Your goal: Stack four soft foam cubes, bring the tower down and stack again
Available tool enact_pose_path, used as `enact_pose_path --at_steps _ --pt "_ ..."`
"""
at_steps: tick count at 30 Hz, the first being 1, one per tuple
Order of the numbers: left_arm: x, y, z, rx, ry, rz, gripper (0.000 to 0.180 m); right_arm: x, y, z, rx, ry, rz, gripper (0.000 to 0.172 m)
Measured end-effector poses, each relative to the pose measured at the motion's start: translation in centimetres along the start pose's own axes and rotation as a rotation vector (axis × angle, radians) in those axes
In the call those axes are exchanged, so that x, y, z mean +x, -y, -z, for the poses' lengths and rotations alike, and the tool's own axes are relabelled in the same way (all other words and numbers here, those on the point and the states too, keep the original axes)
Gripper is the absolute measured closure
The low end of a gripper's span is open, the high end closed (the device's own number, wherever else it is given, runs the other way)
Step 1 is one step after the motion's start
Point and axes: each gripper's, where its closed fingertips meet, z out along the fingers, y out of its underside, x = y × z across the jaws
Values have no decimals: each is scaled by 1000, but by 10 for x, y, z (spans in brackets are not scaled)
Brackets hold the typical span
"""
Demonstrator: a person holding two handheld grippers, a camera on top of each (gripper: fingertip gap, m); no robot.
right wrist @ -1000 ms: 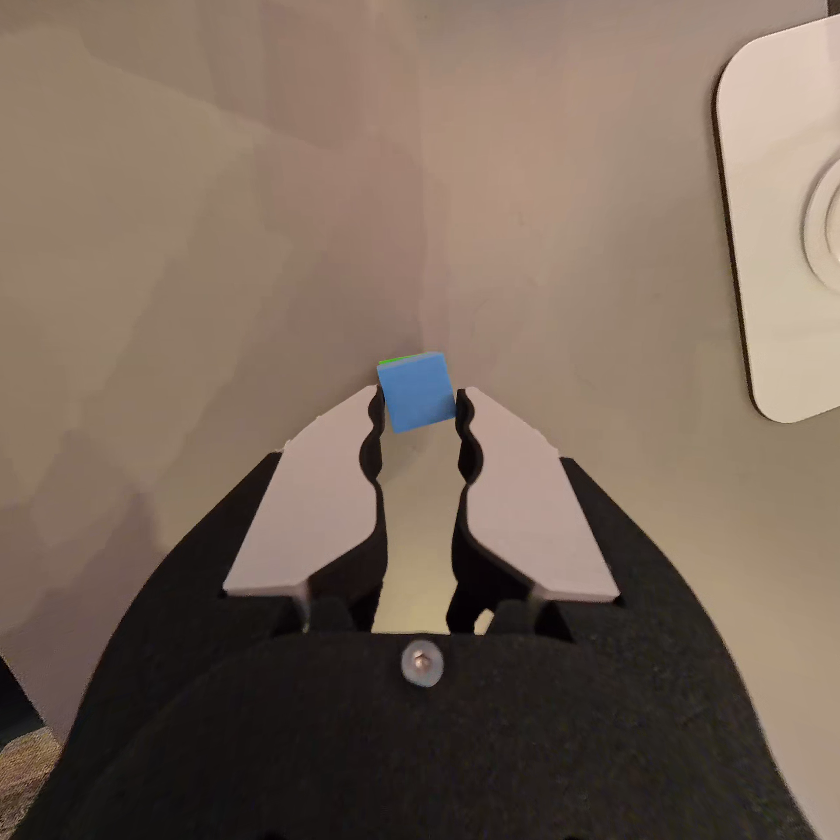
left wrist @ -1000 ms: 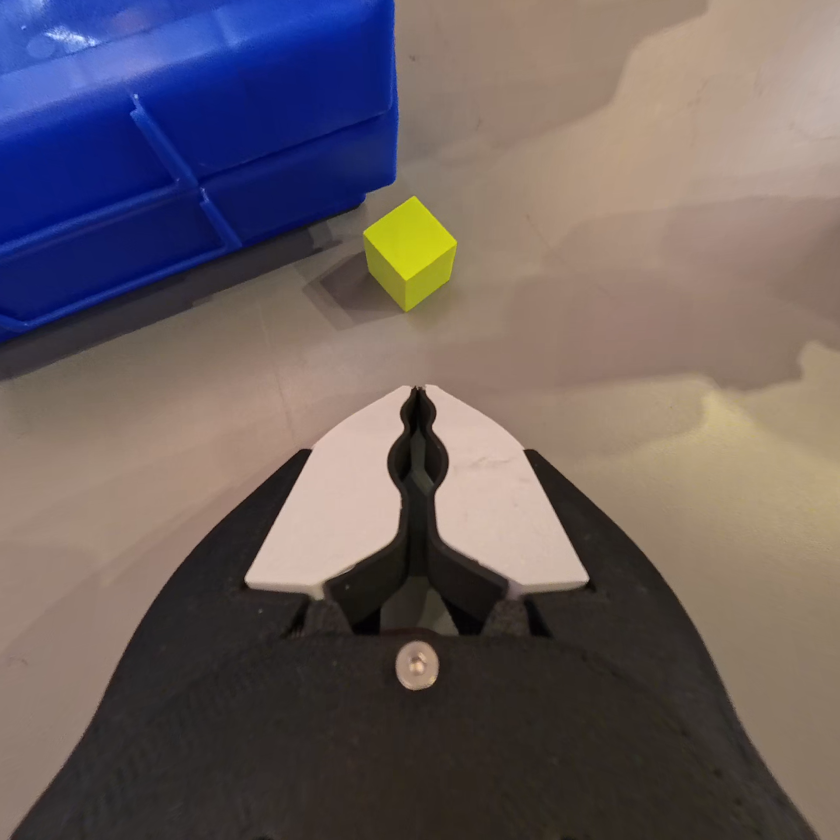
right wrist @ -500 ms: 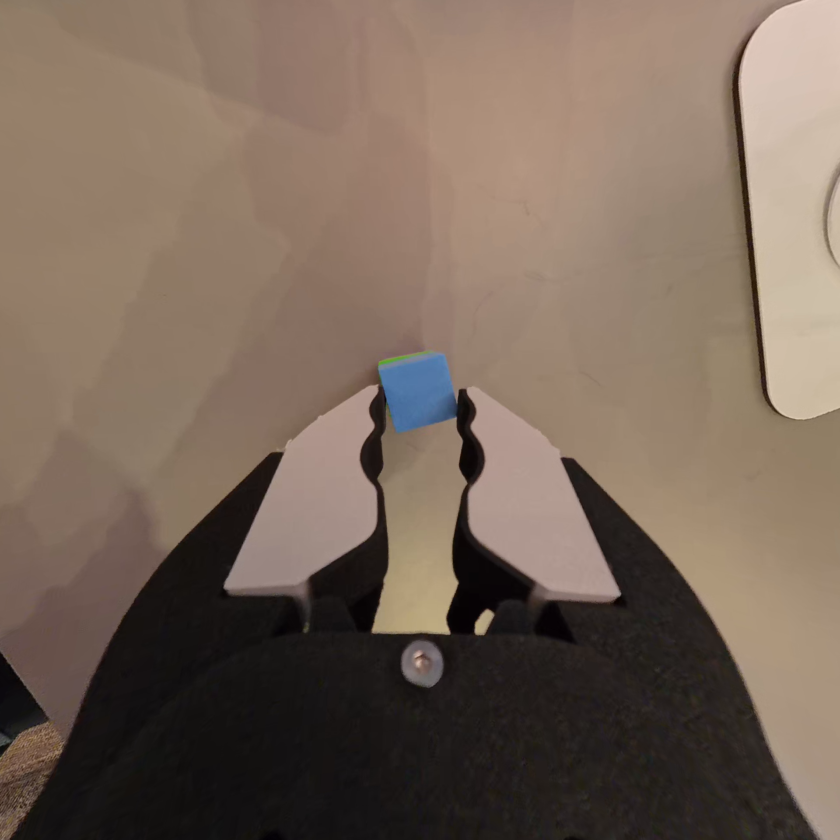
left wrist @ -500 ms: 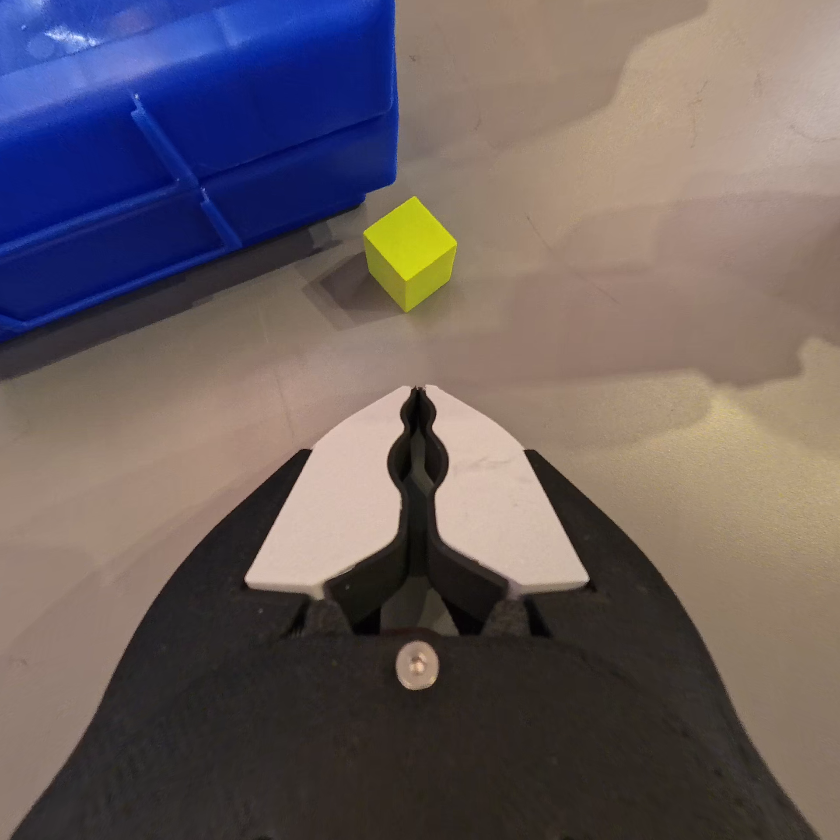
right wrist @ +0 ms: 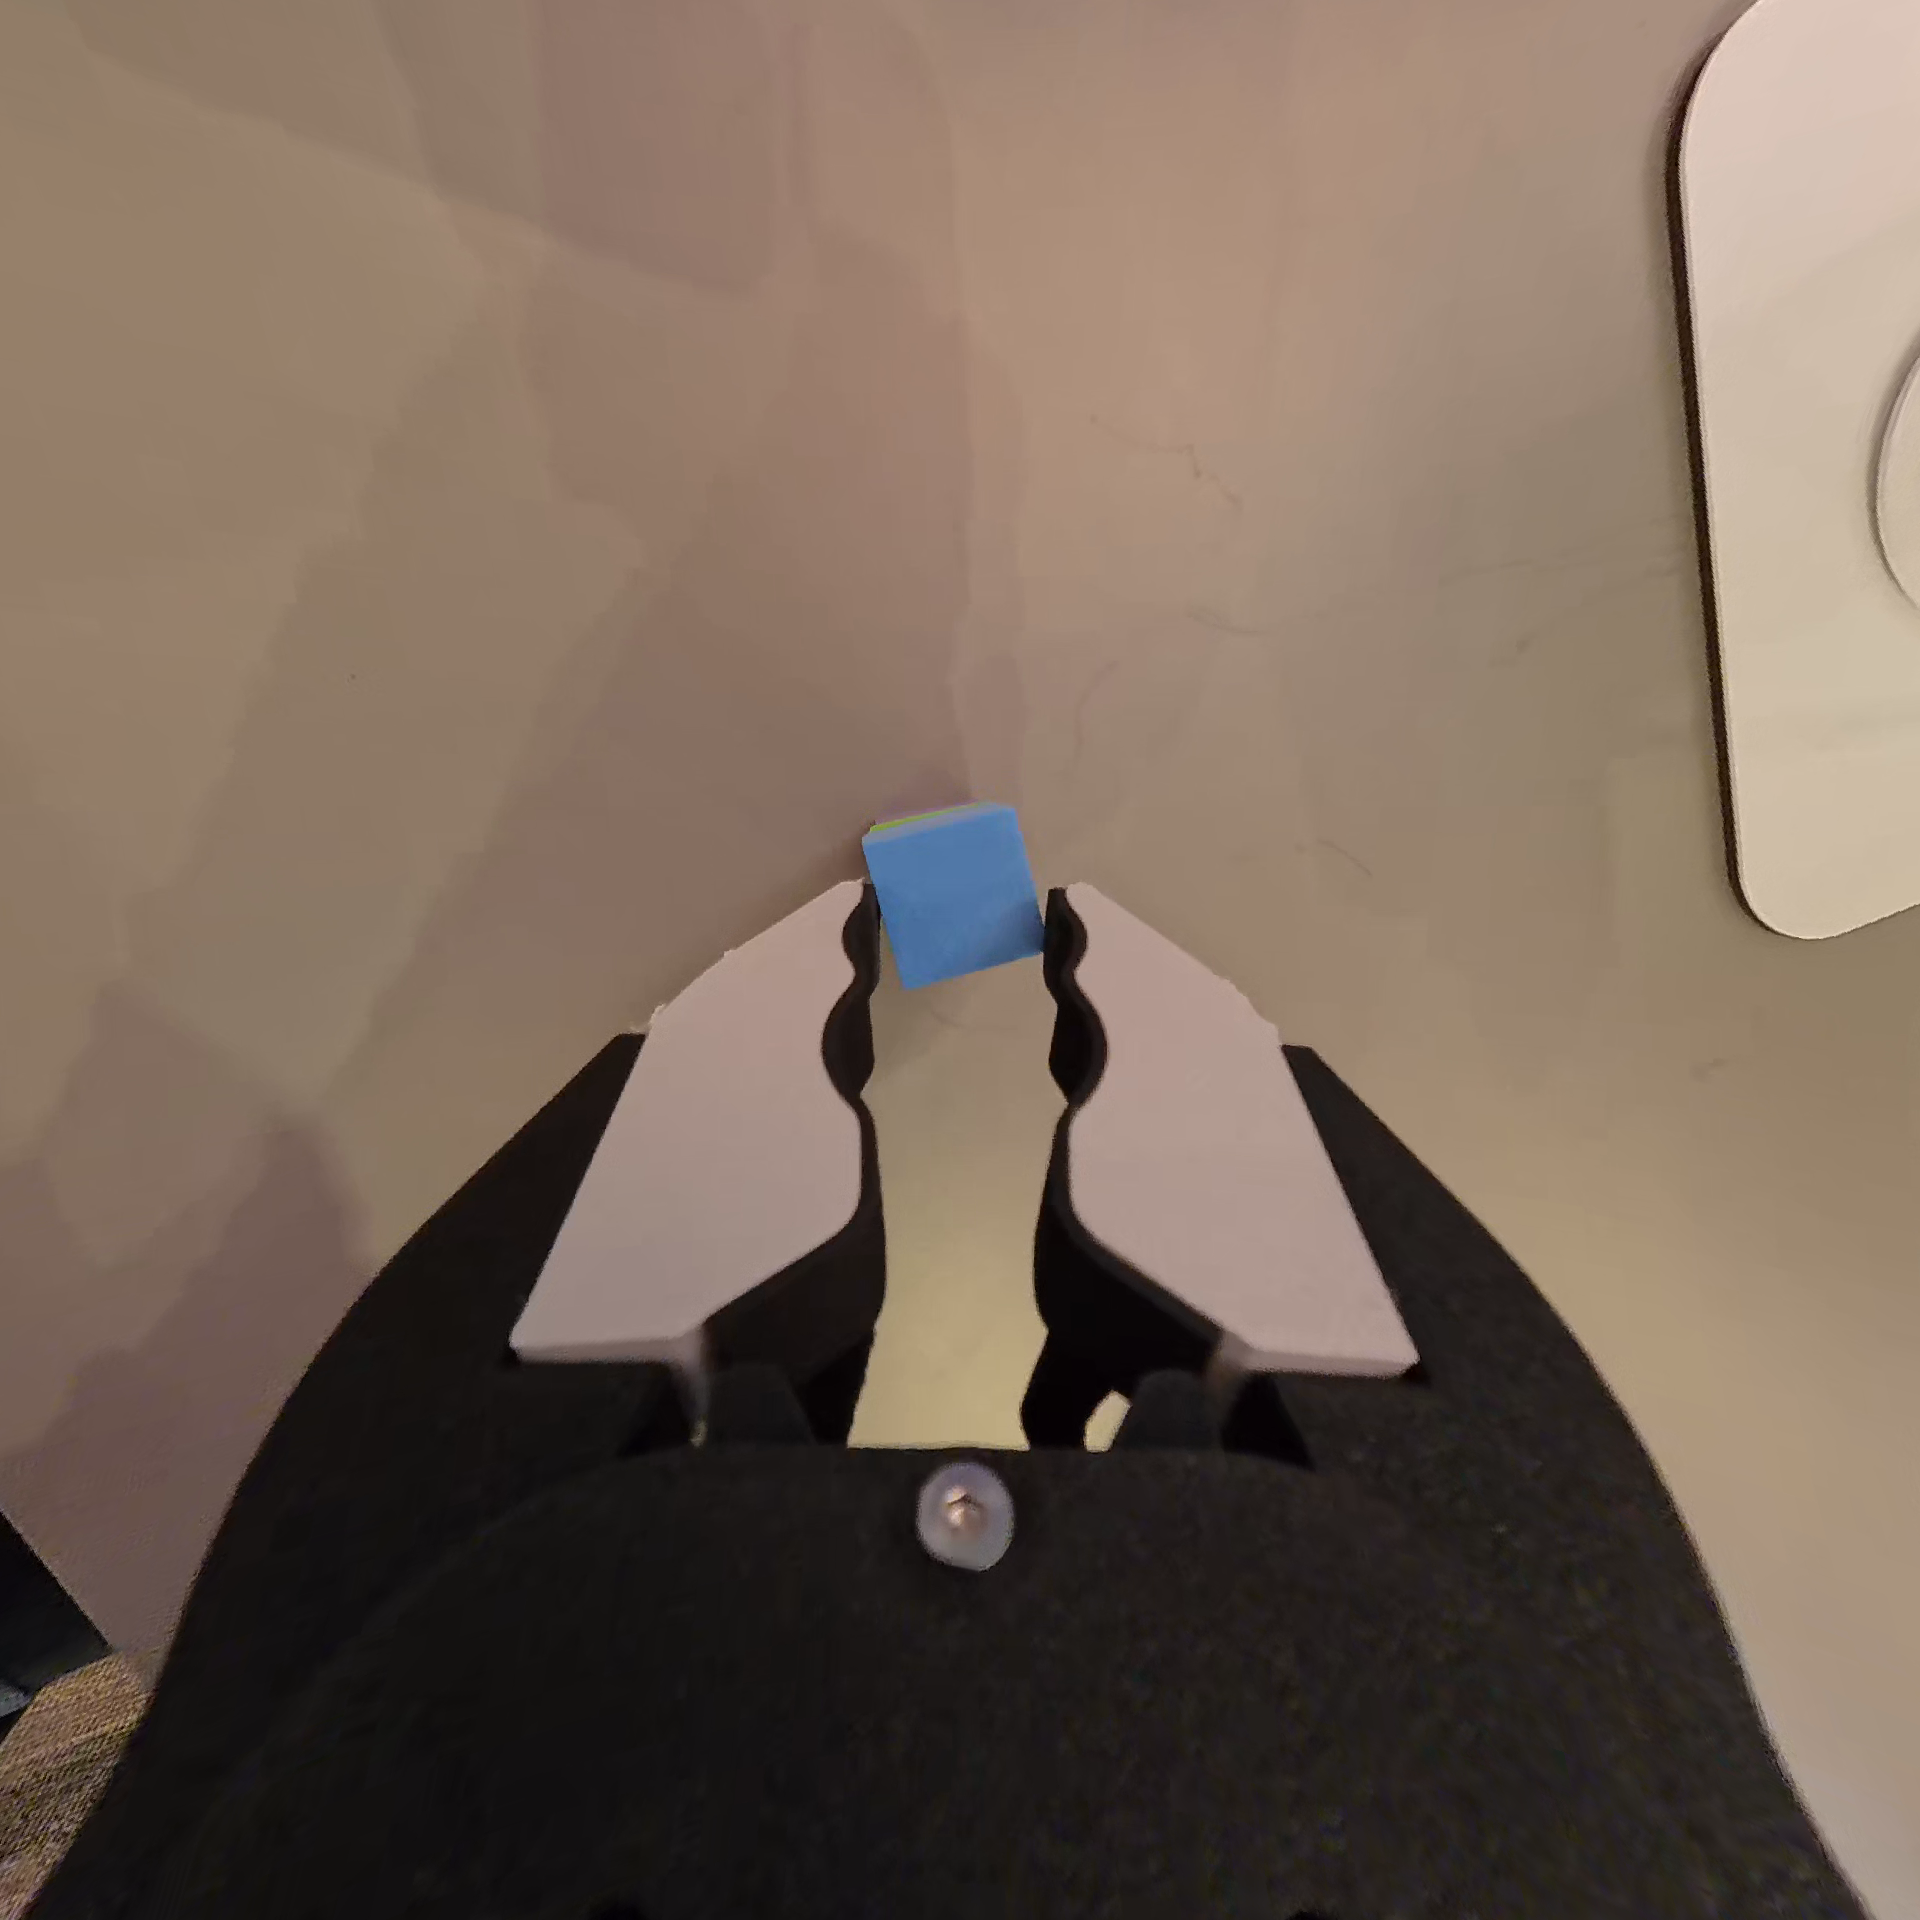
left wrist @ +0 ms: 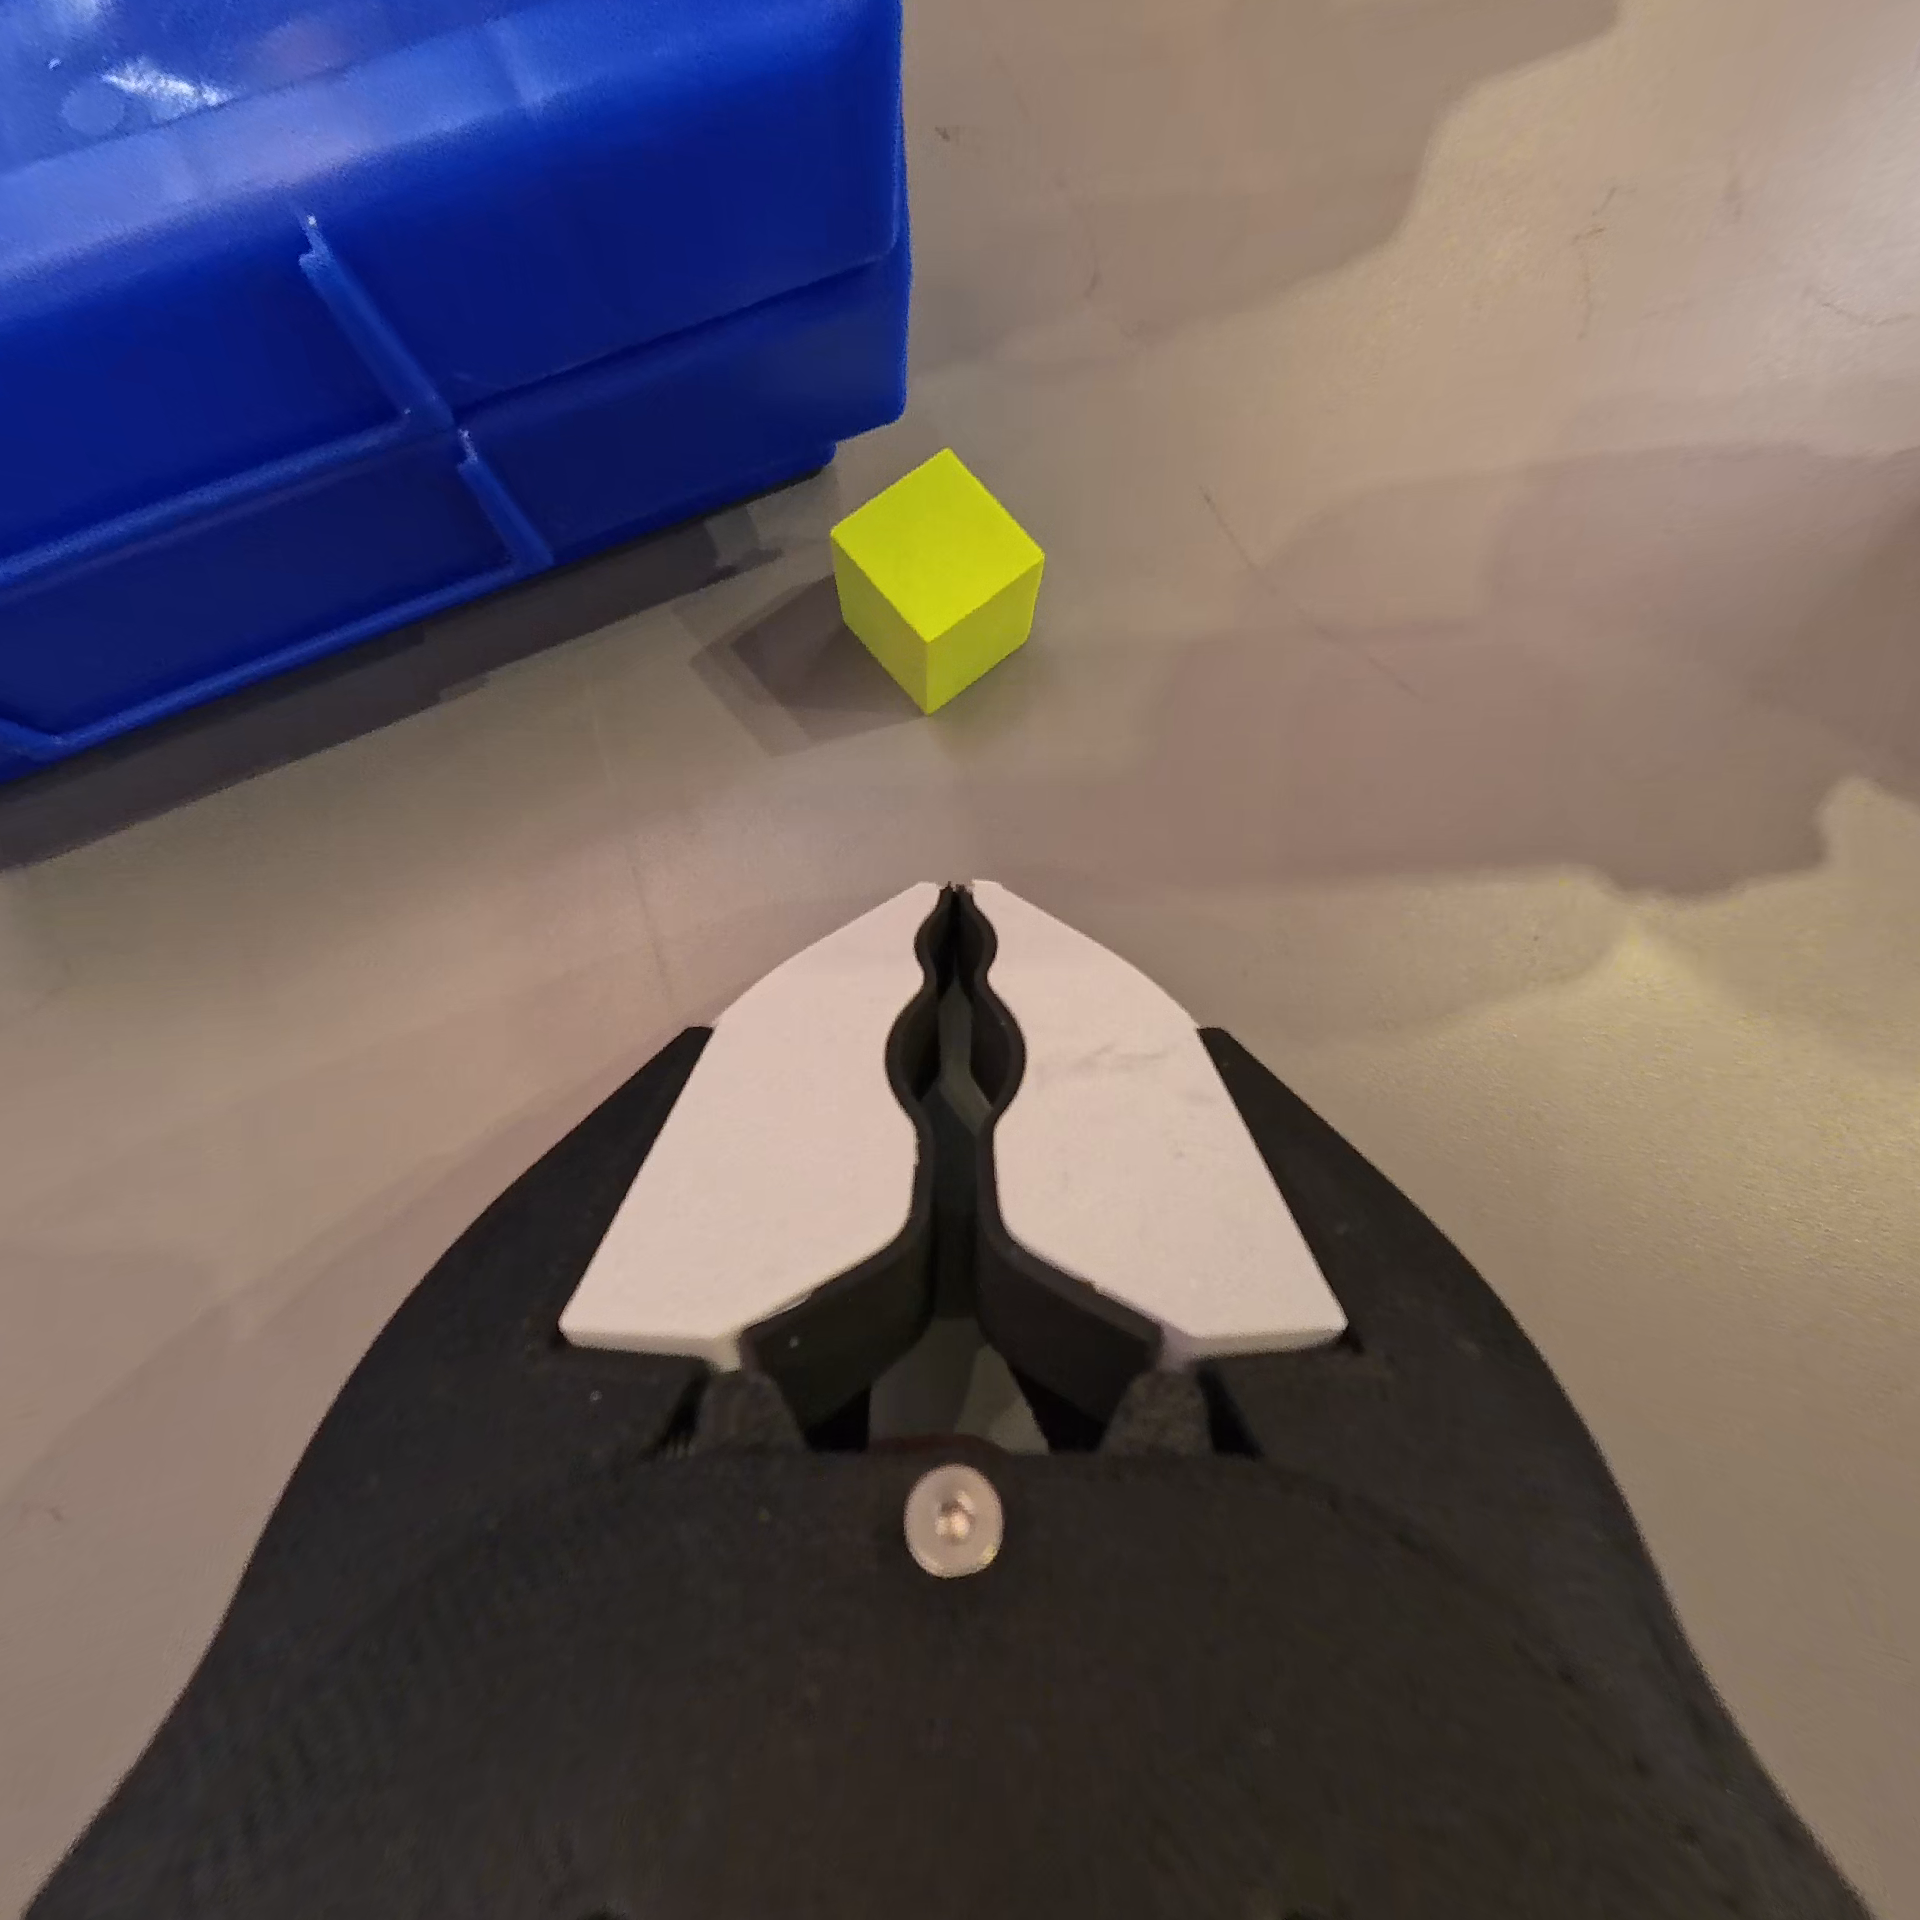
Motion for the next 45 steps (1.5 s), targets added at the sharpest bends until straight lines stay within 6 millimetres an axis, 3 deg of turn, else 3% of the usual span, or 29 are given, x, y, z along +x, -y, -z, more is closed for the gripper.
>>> enact_pose_path --at_steps 6,10,16,20,25,28,33,36,39,43,45 --pt "0 0 0 0 0 0 180 1 1 2 5 -7 6 132" --pt "0 0 0 0 -1 1 180 9 4 15 29 -54 -2 127" --pt "0 0 0 1 -2 -1 180 -7 41 30 118 -67 15 126" --pt "-3 5 0 23 13 1 151 -33 55 28 140 -25 61 127" --pt "-4 25 -3 93 17 -91 135 -60 46 25 137 10 93 130" --pt "-4 32 -11 69 55 -171 130 -61 39 28 140 11 88 131" --pt "3 39 -32 5 85 -42 109 -54 39 38 166 -3 72 132" --pt "3 42 -37 -10 137 -20 121 -51 37 41 174 -6 68 133" --pt "2 44 -40 -11 144 8 147 -47 36 42 183 -4 61 133" --pt "8 46 -37 12 147 -49 148 -43 34 45 196 -8 57 134" --pt "20 50 -30 55 102 -95 148 -42 35 47 218 -2 53 134"
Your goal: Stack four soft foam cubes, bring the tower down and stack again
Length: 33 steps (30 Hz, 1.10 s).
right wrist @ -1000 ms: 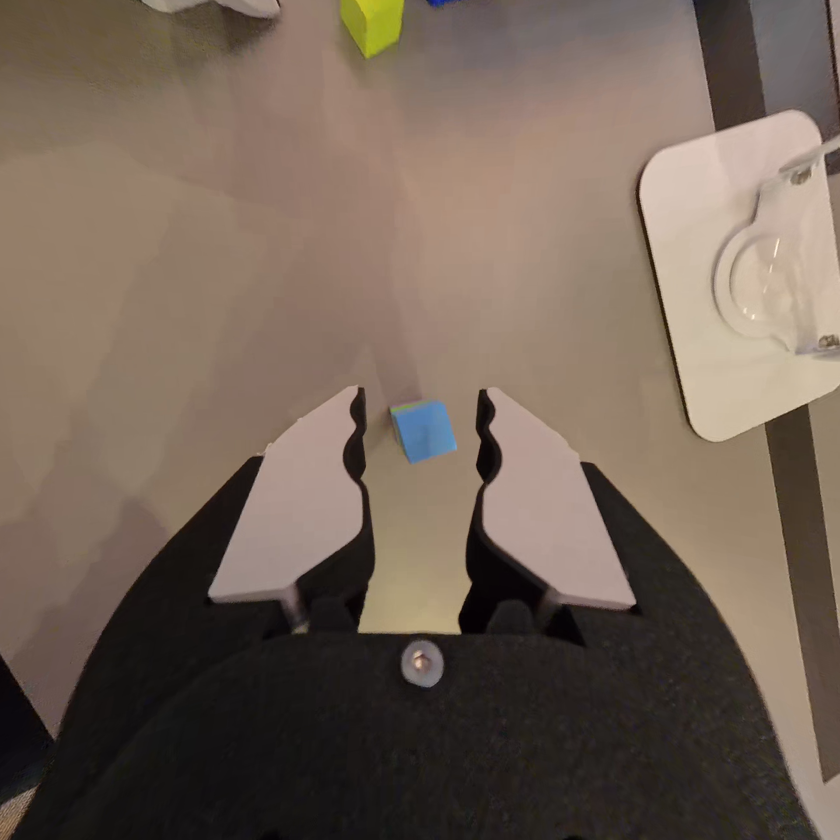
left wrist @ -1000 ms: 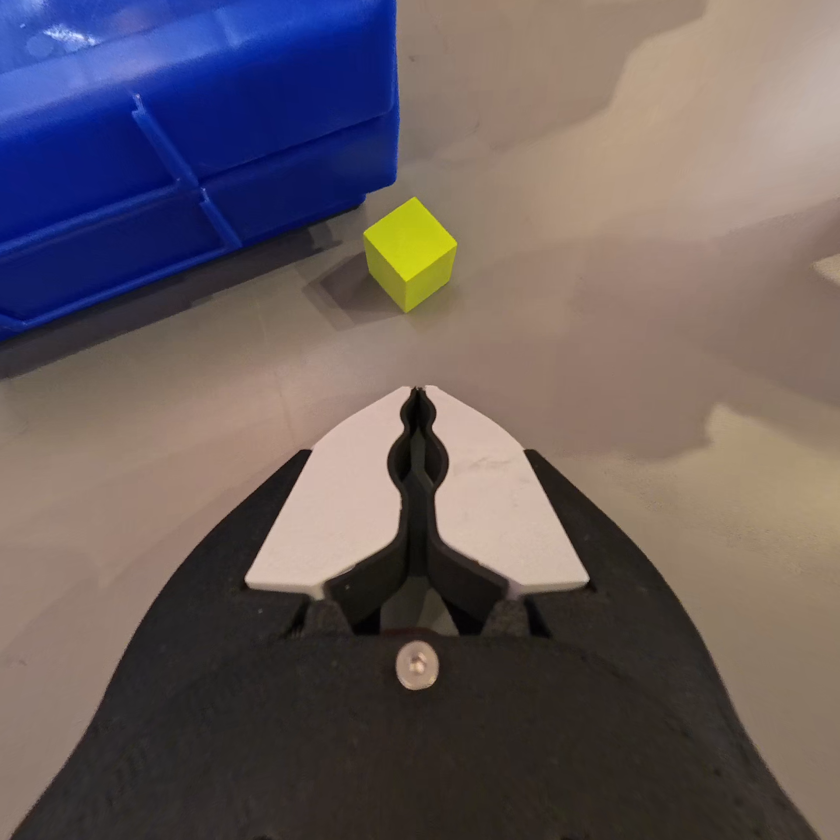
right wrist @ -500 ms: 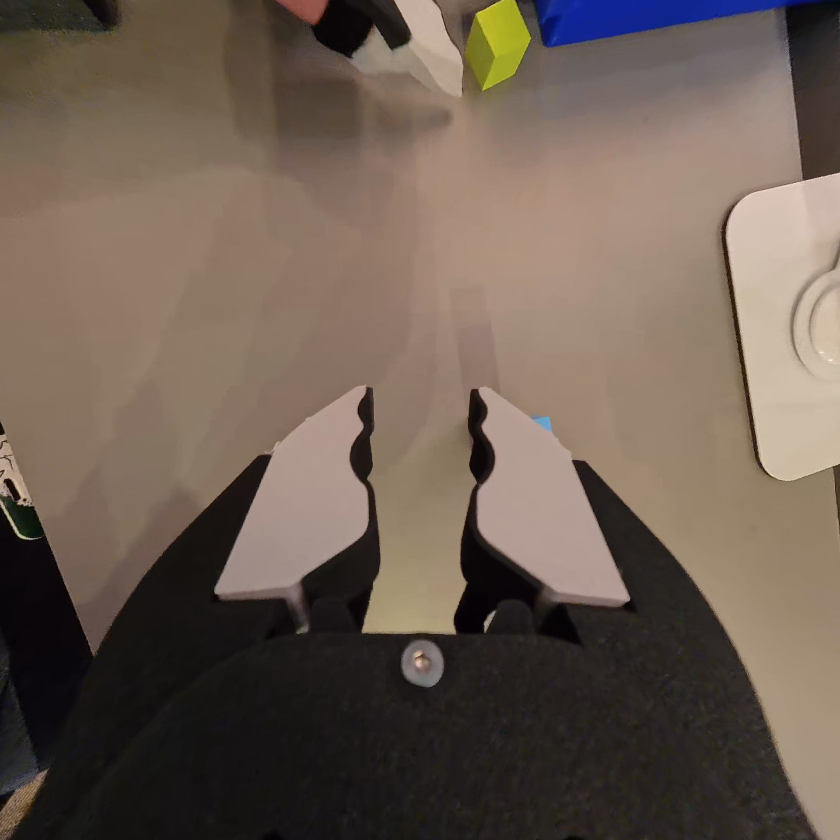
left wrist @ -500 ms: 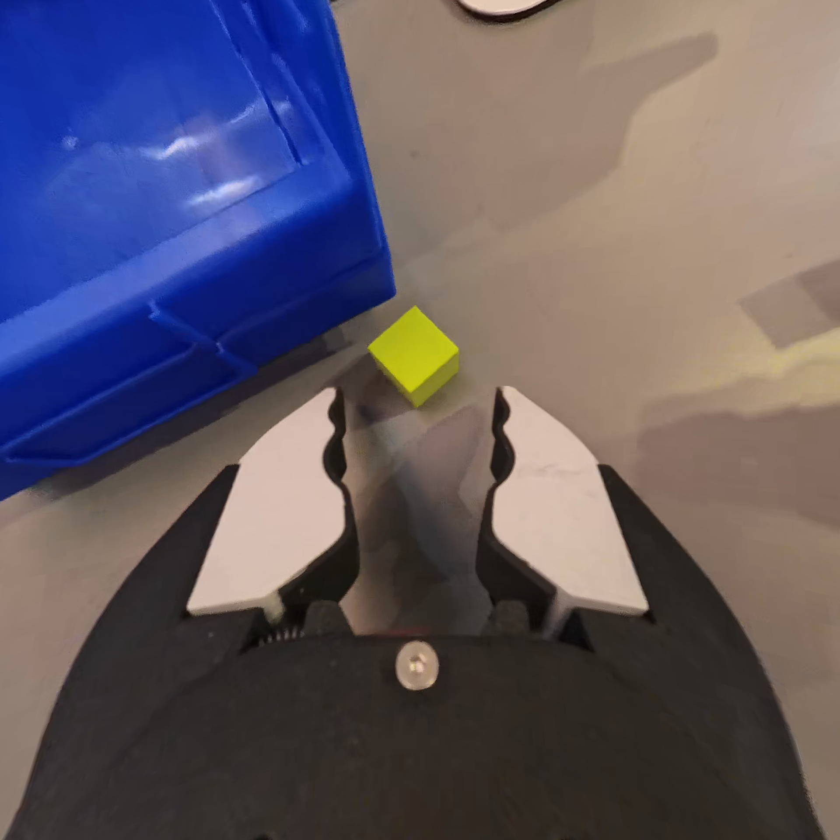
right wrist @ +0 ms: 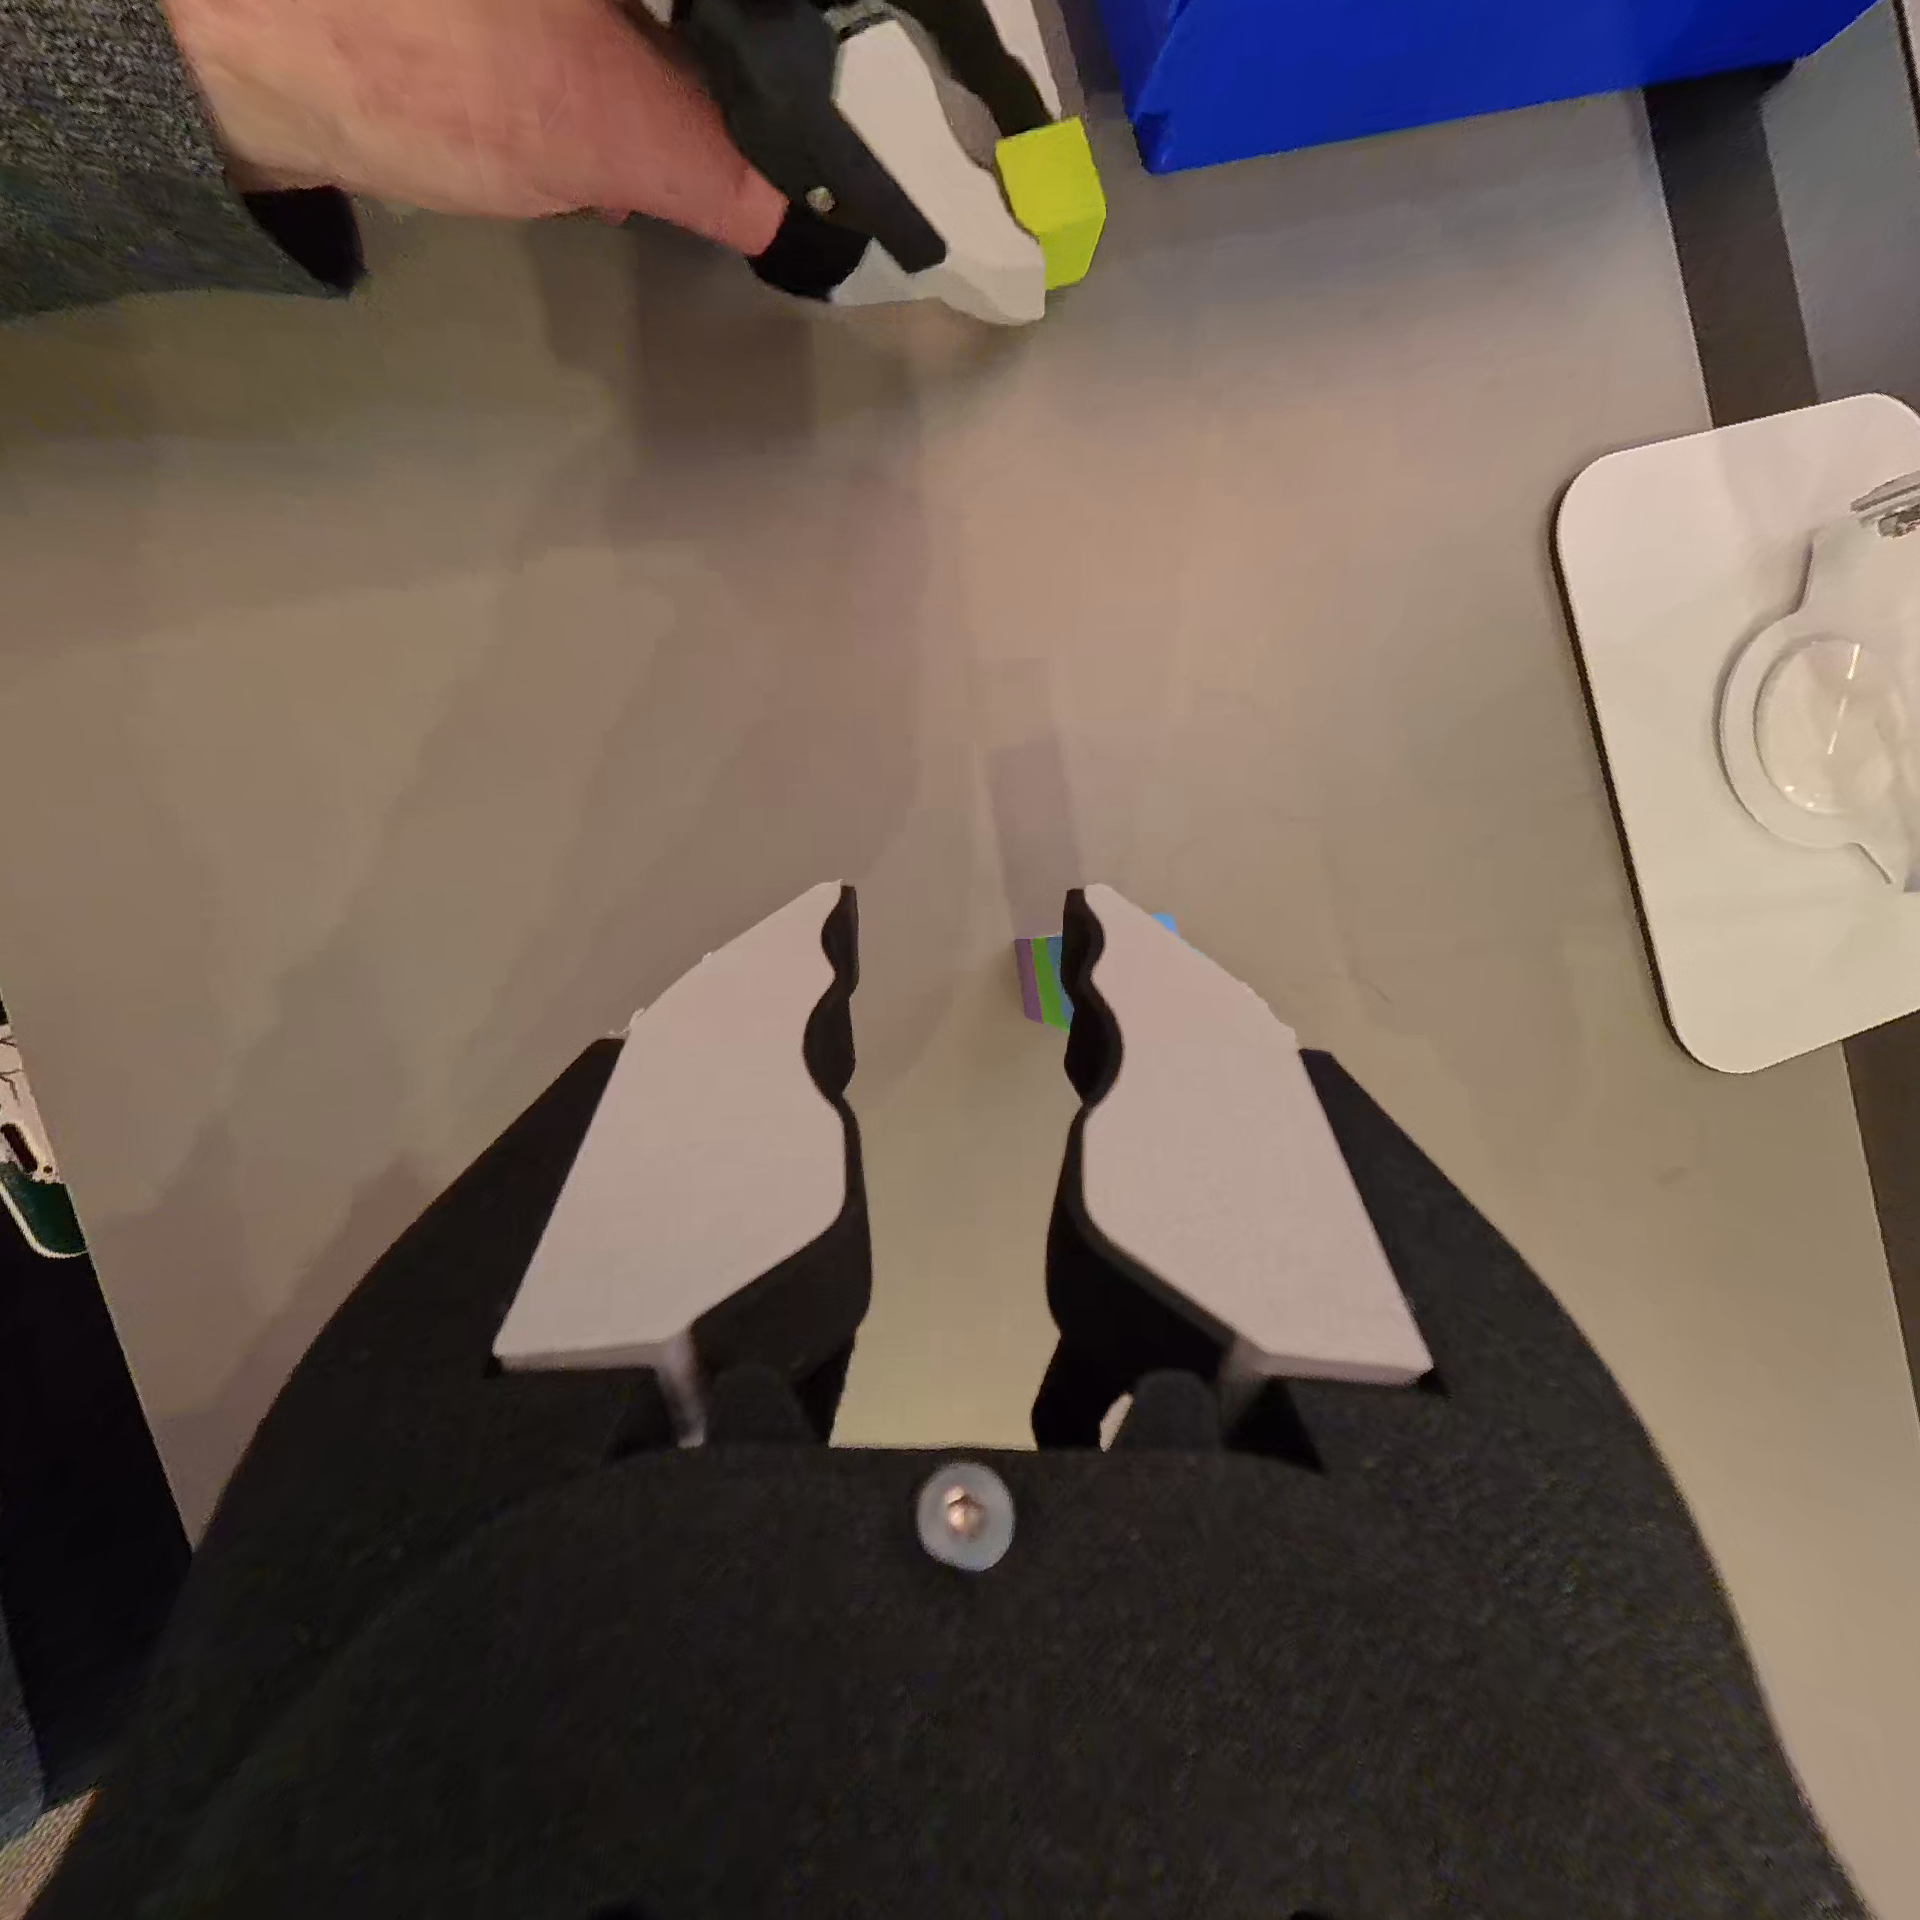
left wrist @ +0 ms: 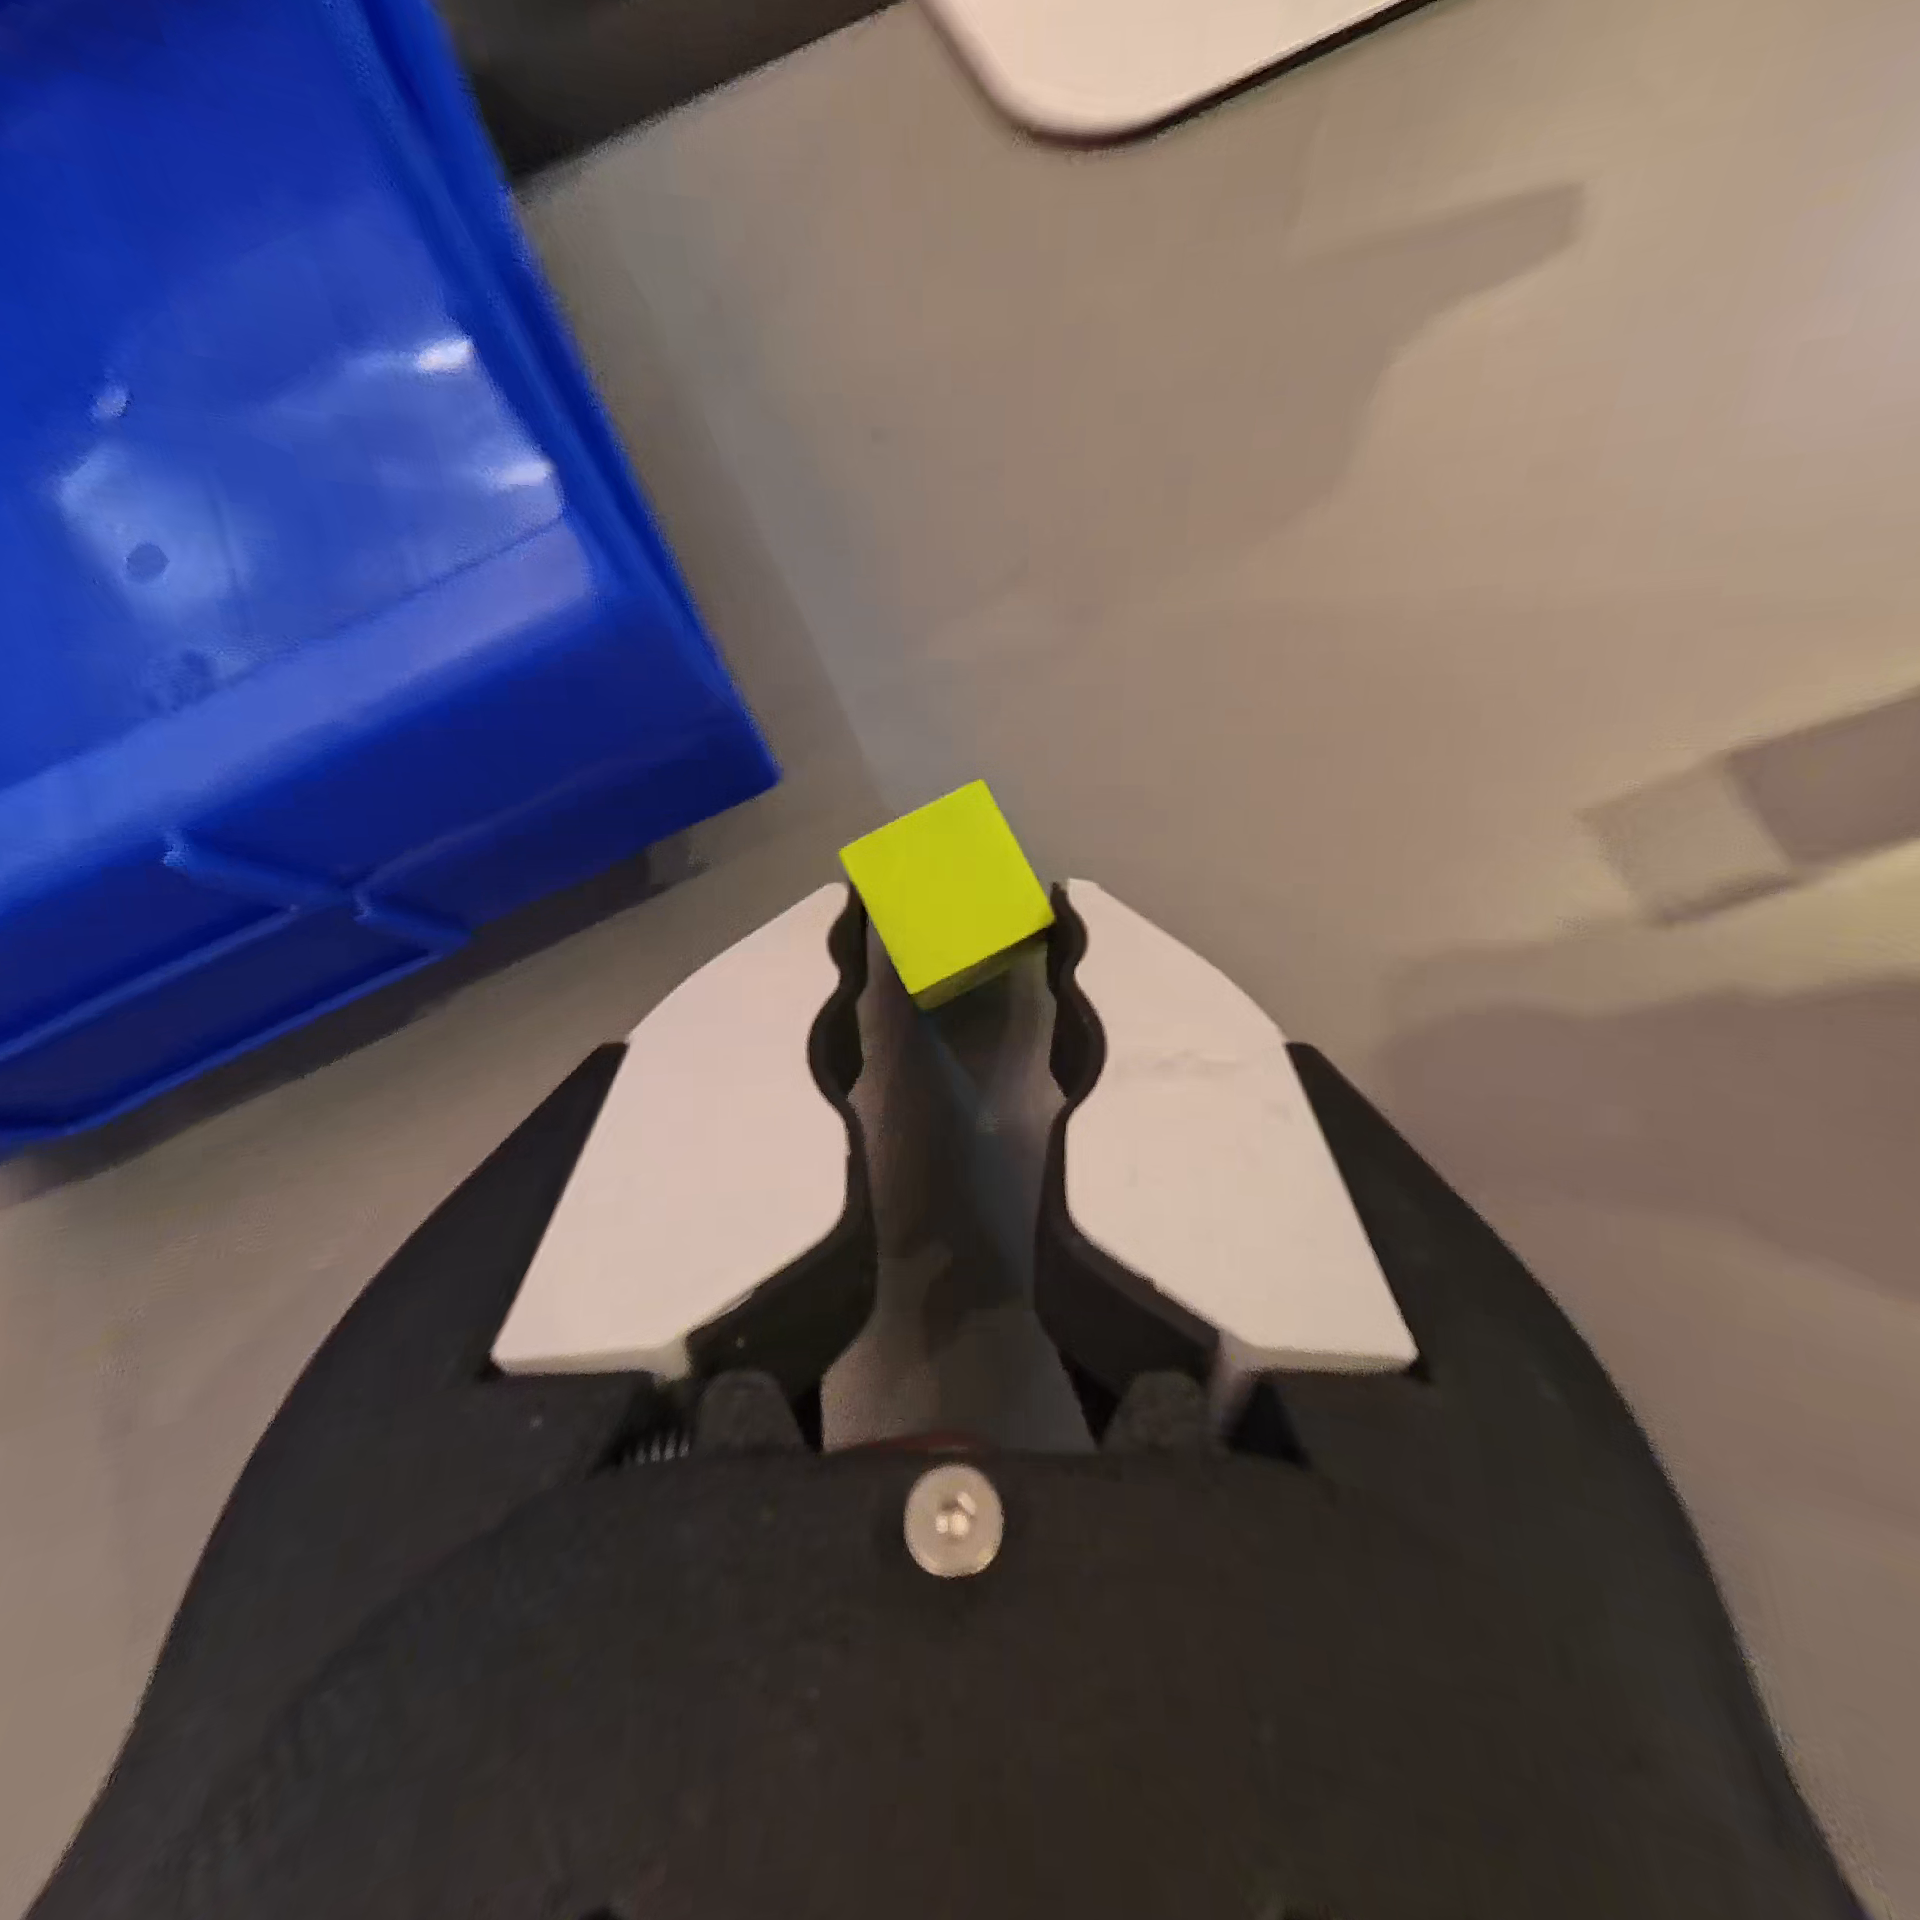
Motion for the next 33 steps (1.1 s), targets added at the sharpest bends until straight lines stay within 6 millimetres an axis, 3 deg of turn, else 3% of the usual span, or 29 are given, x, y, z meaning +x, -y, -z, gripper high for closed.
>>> enact_pose_path --at_steps 4,6,9,16,23,28,33 --pt "52 27 38 197 -218 -137 148 0 9 4 78 27 -11 133" --pt "90 40 67 311 -395 -198 148 -4 16 7 133 70 -22 131" --pt "120 49 90 364 -464 -275 148 -10 25 11 208 155 -72 128" --pt "147 56 93 372 -306 -506 148 -14 38 13 261 266 -258 121" --pt "167 62 105 440 -284 -641 148 -24 32 3 211 383 -348 119" --pt "167 68 110 488 -247 -668 148 -25 28 3 189 422 -397 135" --pt "170 71 115 530 -237 -691 148 -28 31 5 213 485 -427 135"
